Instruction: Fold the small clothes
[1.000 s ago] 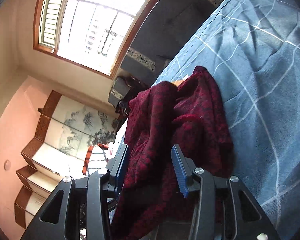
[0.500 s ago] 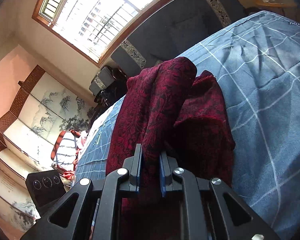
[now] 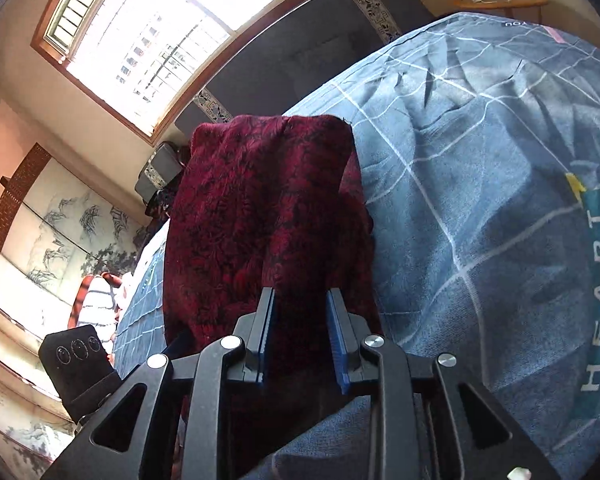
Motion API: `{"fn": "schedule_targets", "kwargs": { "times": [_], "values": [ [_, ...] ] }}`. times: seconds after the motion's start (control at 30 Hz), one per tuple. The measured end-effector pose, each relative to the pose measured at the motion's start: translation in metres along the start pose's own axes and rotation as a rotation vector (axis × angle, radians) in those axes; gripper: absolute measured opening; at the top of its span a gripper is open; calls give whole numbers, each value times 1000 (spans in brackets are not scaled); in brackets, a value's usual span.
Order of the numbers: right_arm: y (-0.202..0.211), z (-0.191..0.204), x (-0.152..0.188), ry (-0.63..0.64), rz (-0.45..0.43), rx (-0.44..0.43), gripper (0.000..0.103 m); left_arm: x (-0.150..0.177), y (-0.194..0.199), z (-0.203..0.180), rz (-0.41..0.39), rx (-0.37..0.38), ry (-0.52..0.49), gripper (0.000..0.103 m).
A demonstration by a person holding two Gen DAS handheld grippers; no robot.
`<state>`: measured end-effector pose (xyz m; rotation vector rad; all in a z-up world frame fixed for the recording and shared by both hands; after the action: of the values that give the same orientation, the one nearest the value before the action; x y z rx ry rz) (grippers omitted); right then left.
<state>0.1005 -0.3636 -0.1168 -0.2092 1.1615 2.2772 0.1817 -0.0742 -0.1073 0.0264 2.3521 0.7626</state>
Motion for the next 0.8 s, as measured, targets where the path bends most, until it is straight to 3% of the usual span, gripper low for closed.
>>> {"fn": "schedule_targets", "kwargs": {
  "times": [0.1, 0.2, 0.37, 0.6, 0.67, 0.7, 0.8],
  "values": [
    [2, -6, -6, -33, 3, -4, 46, 3, 1, 2, 0, -1, 1, 92],
    [-5, -14, -11, -77, 37, -71, 49, 2, 0, 2, 0, -2, 2, 92],
    [-18, -7, -20, -87, 76, -105, 52, -8, 0, -2, -3, 0, 5, 92],
    [-30, 26, -32, 14, 111, -1, 59, -6, 2, -1, -14, 4, 14, 92],
    [-43, 33, -38, 39, 144, 1, 47, -5, 5, -1, -25, -10, 18, 92],
    [-52, 38, -41, 62, 170, 4, 23, -4, 6, -1, -32, -25, 24, 92],
    [-67, 53, -67, 126, 183, -30, 21, -9, 17, -1, -48, -24, 82, 92]
  ]
}}
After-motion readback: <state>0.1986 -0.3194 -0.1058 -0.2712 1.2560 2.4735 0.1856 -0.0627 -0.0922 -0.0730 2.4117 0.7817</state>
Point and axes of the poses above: each gripper's, at about its wrist camera, not at the fingertips, and y roughly against the way its jaws point, z to its left, x to its underside, the point moved 2 cm from there along -y, roughly the way its jaws point, and after that the axes turned 13 degrees about z, right-handed, at the moved point
